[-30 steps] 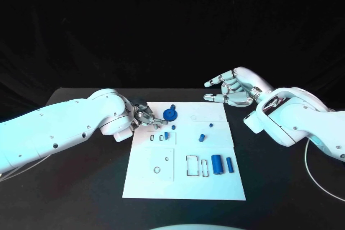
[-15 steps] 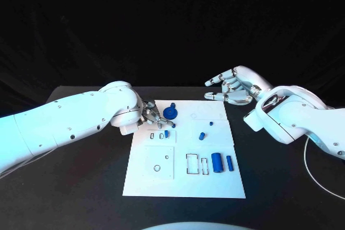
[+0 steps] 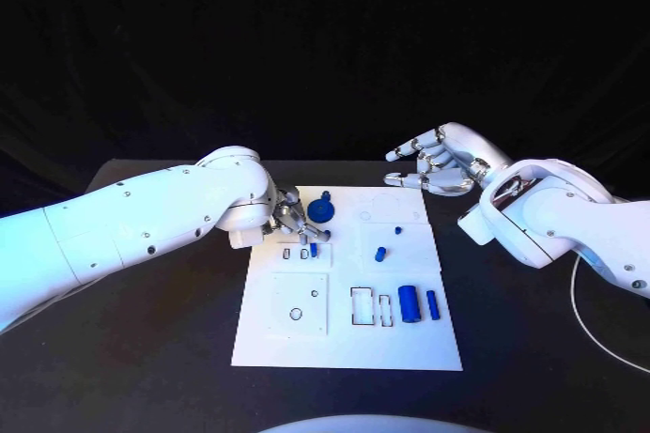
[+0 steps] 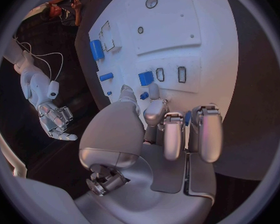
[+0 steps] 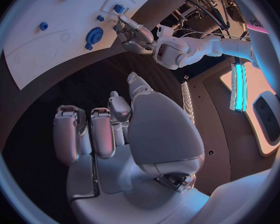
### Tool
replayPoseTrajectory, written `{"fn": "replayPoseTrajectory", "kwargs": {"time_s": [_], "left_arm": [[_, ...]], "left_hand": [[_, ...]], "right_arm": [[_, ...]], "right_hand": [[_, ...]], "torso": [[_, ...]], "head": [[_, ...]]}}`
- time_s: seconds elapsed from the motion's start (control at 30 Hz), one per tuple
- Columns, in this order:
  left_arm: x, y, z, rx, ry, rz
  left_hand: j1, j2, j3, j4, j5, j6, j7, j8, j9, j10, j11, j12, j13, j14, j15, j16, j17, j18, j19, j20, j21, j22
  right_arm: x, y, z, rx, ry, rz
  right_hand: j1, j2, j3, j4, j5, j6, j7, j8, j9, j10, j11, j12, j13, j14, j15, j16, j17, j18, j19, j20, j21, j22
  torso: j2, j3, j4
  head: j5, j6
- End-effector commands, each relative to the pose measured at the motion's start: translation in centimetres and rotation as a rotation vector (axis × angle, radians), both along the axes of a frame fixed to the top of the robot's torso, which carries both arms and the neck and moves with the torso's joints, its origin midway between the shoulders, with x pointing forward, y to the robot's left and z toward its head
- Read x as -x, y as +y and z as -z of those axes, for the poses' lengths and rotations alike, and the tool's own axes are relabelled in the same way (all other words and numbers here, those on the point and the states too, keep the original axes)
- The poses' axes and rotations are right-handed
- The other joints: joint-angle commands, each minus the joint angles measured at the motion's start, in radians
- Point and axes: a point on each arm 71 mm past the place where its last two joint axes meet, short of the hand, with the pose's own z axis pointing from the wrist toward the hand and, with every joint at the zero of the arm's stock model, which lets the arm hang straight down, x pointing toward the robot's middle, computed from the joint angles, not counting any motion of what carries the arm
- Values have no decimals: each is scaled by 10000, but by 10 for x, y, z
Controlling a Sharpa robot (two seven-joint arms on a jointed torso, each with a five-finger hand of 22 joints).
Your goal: Assemble the parts on the task board
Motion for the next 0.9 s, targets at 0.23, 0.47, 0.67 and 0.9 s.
{"fn": "replayPoseTrajectory", "kwargs": {"time_s": [0.23, 0.47, 0.67, 0.9], "left_arm": [[0, -2, 3, -892, 421, 120], [-2, -3, 5, -1085, 612, 217], [-3, -5, 8, -1140, 732, 242], [-3, -7, 9, -1085, 771, 235]], "left_hand": [[106, 227, -71, -28, -34, -96, -8, 122, 109, 91, -43, 75, 58, 1051, -80, 30, 2633, -153, 589, -98, 62, 1564], [276, 342, -61, -67, -32, -126, -15, 181, 205, 113, -49, 100, 92, 1051, -85, 30, 2633, -162, 605, -102, 84, 1603], [309, 365, -59, -73, -31, -133, -16, 194, 226, 115, -50, 103, 96, 1051, -85, 30, 2633, -162, 607, -103, 86, 1608], [384, 422, -50, -88, -30, -146, -19, 223, 274, 126, -53, 113, 112, 1051, -87, 30, 2633, -164, 611, -104, 91, 1619]], "right_arm": [[0, 2, 2, 185, 83, -113], [0, 2, 2, 209, 121, -115], [0, 2, 3, 223, 141, -126], [-1, 3, 3, 240, 171, -139]], "right_hand": [[-45, 49, -81, -2, 48, 55, -19, 6, 6, -62, -18, -45, -20, 579, -30, -52, 463, 60, -65, -6, -49, 15], [-52, 57, -83, 4, 52, 55, -19, 5, 5, -74, -18, -71, -39, 577, -30, -59, 453, 63, -74, -6, -57, -1], [-55, 68, -84, 9, 60, 55, -19, 4, 5, -83, -19, -92, -55, 573, -30, -75, 433, 68, -89, -7, -68, -25], [-55, 68, -84, 9, 60, 55, -19, 4, 5, -83, -19, -92, -55, 573, -30, -75, 433, 68, -89, -7, -68, -25]], "torso": [[-4, 2, 13], [-2, 1, 20], [0, -1, 1], [-2, 5, 13]], "head": [[0, -44], [12, -93], [20, -113], [14, -129]]}}
